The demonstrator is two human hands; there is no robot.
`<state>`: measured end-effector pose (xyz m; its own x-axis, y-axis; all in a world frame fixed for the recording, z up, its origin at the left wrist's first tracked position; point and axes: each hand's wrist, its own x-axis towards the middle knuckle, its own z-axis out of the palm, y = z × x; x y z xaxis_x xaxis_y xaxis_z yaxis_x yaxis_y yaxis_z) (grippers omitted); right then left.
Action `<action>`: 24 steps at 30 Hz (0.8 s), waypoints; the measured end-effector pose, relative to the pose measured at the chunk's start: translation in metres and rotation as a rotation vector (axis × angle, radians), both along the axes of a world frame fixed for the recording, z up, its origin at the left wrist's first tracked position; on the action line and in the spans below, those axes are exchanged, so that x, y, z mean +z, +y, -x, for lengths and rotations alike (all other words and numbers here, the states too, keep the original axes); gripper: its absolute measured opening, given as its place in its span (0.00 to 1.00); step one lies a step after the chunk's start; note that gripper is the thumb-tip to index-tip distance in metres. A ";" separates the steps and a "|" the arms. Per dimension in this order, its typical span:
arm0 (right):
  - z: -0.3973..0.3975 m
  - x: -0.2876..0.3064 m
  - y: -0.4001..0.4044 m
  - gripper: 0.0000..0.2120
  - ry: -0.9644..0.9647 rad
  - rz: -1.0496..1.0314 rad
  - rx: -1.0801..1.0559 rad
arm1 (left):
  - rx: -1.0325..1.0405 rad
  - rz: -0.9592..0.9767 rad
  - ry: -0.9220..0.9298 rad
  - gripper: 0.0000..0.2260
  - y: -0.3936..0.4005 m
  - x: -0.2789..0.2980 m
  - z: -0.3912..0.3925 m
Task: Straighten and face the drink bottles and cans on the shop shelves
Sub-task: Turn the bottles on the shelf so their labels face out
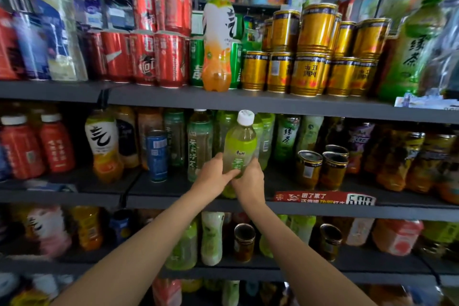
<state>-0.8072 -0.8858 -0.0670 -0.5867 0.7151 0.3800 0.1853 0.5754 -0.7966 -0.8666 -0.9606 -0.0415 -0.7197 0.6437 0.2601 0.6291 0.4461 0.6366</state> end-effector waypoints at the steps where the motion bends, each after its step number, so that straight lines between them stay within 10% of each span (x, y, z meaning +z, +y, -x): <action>1: 0.003 -0.001 0.002 0.21 -0.025 -0.002 0.018 | 0.015 0.019 -0.007 0.21 0.002 -0.003 0.004; 9: 0.019 0.002 0.034 0.29 -0.292 -0.106 0.189 | 0.130 0.074 -0.033 0.18 0.021 -0.003 0.034; 17: 0.021 -0.009 0.052 0.14 -0.366 -0.205 0.076 | 0.239 0.234 0.286 0.16 0.024 -0.001 0.030; 24: 0.030 -0.010 0.071 0.34 -0.186 -0.002 -0.132 | 0.247 0.392 0.095 0.20 0.030 -0.016 0.039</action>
<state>-0.8376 -0.8147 -0.0773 -0.5478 0.7900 0.2754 0.4026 0.5375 -0.7409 -0.9054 -0.9307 -0.0576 -0.8487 0.5186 0.1037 0.5207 0.7850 0.3355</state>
